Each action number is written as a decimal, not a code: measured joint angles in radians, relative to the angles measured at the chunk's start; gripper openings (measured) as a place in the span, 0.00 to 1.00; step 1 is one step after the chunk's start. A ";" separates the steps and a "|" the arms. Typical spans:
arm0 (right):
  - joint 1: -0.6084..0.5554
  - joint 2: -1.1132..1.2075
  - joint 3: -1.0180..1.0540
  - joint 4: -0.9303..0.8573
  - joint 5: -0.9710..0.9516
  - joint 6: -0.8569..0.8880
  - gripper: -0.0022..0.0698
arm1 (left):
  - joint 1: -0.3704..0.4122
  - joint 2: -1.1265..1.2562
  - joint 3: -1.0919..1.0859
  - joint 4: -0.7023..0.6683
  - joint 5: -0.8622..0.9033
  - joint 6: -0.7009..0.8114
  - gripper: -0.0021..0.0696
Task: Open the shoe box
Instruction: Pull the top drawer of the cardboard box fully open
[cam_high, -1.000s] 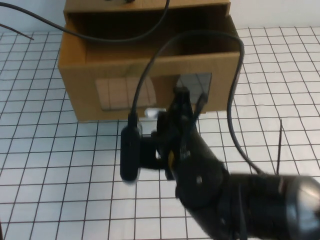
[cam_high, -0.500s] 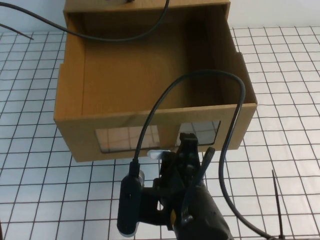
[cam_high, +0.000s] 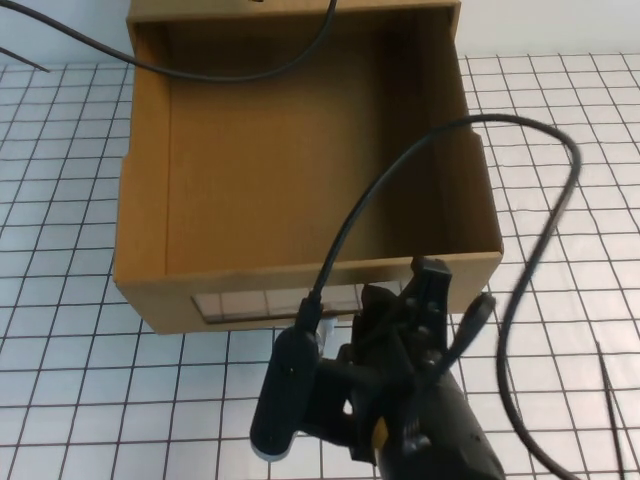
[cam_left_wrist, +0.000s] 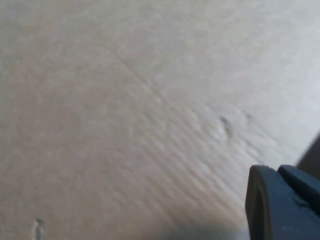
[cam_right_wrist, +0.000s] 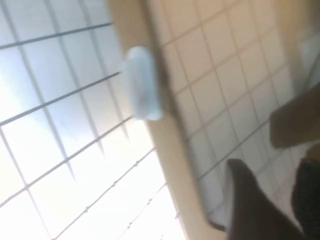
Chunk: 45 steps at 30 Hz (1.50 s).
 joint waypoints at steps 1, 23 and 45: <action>0.014 -0.016 0.000 -0.008 0.017 0.002 0.27 | 0.000 -0.010 0.001 -0.002 0.004 0.009 0.03; -0.518 -0.387 -0.340 0.574 0.091 -0.347 0.01 | 0.000 -0.377 0.107 -0.009 -0.106 0.089 0.03; -0.985 -0.974 0.242 1.375 -0.252 -0.703 0.01 | 0.000 -1.460 1.533 0.043 -0.797 0.188 0.03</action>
